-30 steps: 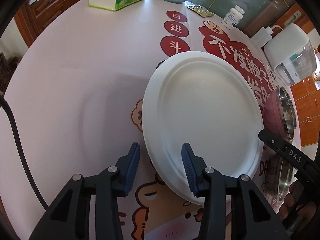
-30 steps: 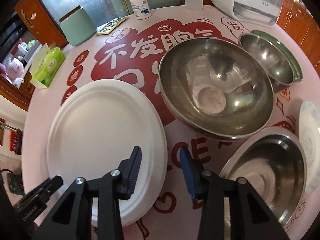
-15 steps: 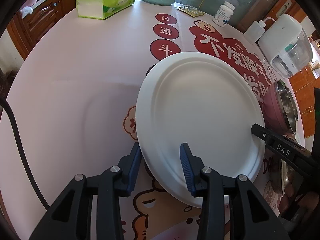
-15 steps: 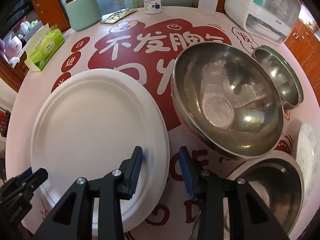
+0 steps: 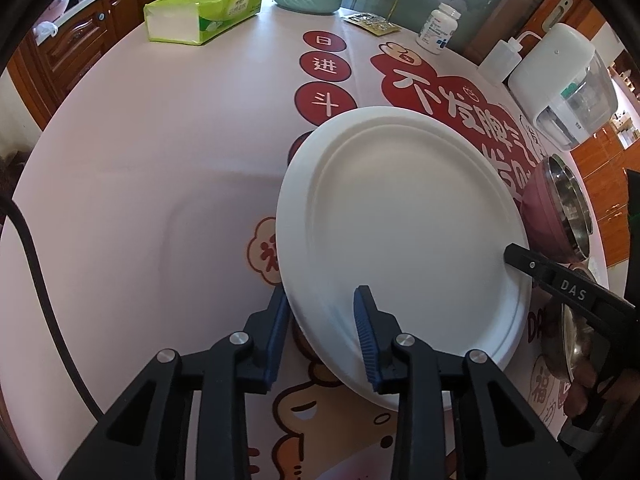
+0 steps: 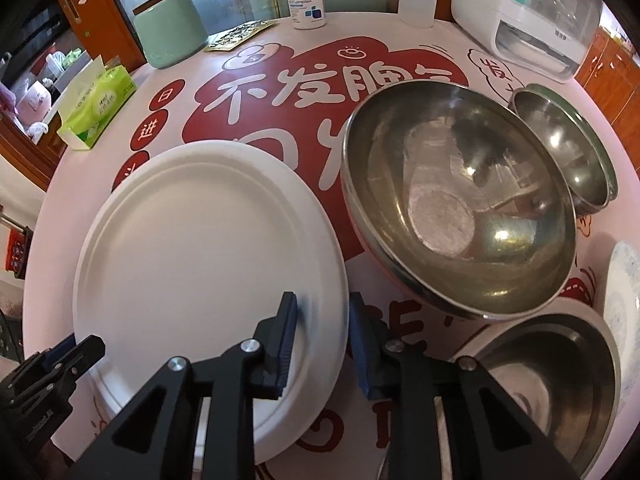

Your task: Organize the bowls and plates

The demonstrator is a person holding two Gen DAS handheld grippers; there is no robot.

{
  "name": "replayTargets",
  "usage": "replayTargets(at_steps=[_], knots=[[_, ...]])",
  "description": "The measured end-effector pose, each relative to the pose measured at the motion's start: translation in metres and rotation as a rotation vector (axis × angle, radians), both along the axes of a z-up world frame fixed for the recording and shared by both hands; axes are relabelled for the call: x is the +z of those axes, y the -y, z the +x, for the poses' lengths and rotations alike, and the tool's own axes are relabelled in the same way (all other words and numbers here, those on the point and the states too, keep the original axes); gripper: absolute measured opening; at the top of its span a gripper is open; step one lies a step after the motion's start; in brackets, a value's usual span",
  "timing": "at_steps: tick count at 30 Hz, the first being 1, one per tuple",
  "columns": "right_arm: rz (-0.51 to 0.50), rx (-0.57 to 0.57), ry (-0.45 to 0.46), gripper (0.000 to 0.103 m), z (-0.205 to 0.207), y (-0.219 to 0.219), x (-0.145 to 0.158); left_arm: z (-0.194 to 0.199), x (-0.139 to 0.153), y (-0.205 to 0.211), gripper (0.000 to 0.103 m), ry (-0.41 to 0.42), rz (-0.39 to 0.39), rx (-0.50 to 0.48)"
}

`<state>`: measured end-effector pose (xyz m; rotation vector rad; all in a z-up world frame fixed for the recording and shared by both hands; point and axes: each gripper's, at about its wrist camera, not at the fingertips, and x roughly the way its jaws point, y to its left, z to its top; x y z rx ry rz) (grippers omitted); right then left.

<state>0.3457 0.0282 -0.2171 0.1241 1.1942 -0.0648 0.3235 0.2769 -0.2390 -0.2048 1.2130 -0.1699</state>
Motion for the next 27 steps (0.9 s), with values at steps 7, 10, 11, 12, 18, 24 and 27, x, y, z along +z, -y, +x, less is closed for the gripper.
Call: replayTargets(at_steps=[7,10,11,12,18,24,27], knots=[[0.058,0.035,0.034,0.022,-0.006,-0.007,0.009,-0.006,0.006,-0.016,0.028,0.013,0.017,0.029],[0.087,0.051,0.044,0.021,-0.009,-0.012,0.013,-0.01,0.013,-0.024,0.028,0.028,0.025,0.05],[0.095,0.056,0.047,0.021,-0.011,-0.014,0.014,-0.013,0.016,-0.027,0.028,0.034,0.031,0.058],[0.102,0.063,0.052,0.021,-0.013,-0.016,0.016,-0.014,0.018,-0.029,0.028,0.039,0.035,0.062],[0.133,0.1,0.099,0.021,-0.027,-0.024,0.032,-0.03,0.037,-0.038,0.028,0.072,0.059,0.098],[0.14,0.118,0.158,0.021,-0.05,-0.022,0.056,-0.055,0.063,-0.034,0.028,0.114,0.083,0.103],[0.146,0.122,0.194,0.021,-0.067,-0.016,0.07,-0.072,0.079,-0.028,0.028,0.141,0.09,0.103]])
